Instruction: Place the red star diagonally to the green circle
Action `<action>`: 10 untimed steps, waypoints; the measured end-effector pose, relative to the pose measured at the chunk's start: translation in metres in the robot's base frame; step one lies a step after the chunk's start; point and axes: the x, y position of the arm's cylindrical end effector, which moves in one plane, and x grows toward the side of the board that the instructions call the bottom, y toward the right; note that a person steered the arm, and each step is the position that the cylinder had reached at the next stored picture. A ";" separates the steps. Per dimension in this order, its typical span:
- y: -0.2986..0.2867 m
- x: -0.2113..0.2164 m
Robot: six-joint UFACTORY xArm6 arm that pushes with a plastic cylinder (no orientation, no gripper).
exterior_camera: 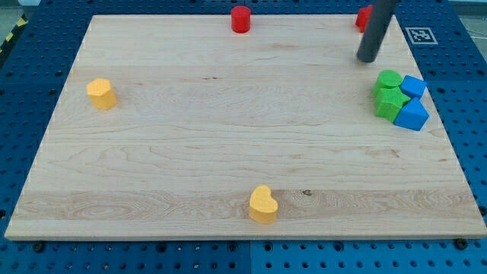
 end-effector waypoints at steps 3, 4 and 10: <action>0.059 -0.114; 0.052 -0.115; -0.082 -0.052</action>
